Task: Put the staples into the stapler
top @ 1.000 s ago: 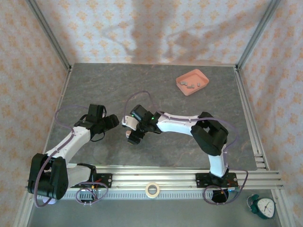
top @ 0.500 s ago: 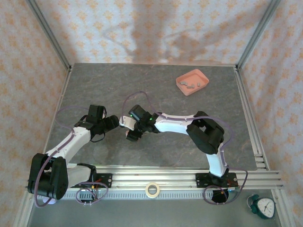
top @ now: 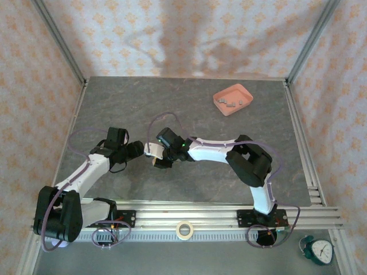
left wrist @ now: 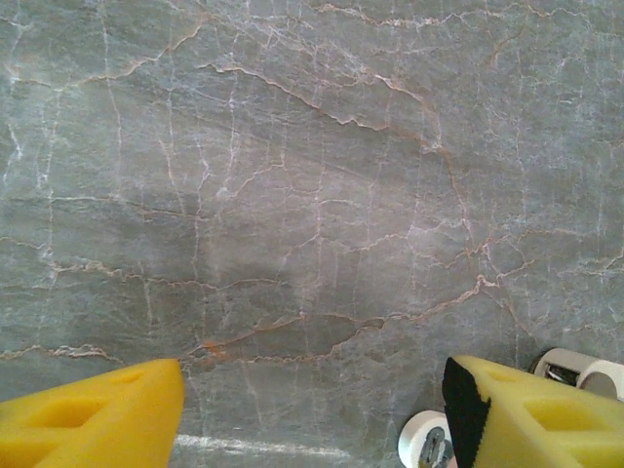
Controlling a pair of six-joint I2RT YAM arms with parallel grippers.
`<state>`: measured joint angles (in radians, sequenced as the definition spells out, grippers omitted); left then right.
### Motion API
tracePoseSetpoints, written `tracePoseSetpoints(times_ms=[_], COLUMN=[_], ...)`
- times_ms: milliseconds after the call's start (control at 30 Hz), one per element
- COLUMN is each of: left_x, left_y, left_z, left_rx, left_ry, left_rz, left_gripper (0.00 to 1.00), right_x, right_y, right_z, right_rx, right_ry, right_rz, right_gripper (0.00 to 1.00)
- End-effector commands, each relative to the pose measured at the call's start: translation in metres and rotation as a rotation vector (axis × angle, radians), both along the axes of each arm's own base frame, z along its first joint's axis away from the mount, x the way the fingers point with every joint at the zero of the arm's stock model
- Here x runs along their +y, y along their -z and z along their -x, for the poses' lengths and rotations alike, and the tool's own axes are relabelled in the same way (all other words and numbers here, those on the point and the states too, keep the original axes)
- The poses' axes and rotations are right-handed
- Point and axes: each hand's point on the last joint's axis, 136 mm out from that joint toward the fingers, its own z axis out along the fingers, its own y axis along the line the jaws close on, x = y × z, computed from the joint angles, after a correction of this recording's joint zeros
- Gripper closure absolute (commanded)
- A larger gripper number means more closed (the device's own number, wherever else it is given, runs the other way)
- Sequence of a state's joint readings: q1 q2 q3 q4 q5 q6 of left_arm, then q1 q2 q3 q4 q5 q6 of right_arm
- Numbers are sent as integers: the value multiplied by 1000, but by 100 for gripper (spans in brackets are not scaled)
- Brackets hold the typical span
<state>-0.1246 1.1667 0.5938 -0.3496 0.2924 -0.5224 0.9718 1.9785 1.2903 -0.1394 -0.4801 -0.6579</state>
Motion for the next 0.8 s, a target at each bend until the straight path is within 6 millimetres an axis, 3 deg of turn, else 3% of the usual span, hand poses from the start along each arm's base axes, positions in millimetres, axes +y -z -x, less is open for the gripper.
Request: tracePoseSetpoints(times_ms=[0, 367, 767], left_x=[-2, -13, -53], left_y=[-10, -25, -107], left_z=[-1, -7, -21], left_rx=[-26, -145, -684], left_ry=[26, 86, 297], left_rz=[-4, 39, 54], left_gripper=[28, 28, 36], right_x=[0, -6, -49], right_y=[-23, -50, -91], right_z=[0, 7, 11], right_rx=[-39, -63, -83], right_ry=[-21, -35, -8], right_rz=[-50, -105, -191], right_gripper=[72, 73, 74])
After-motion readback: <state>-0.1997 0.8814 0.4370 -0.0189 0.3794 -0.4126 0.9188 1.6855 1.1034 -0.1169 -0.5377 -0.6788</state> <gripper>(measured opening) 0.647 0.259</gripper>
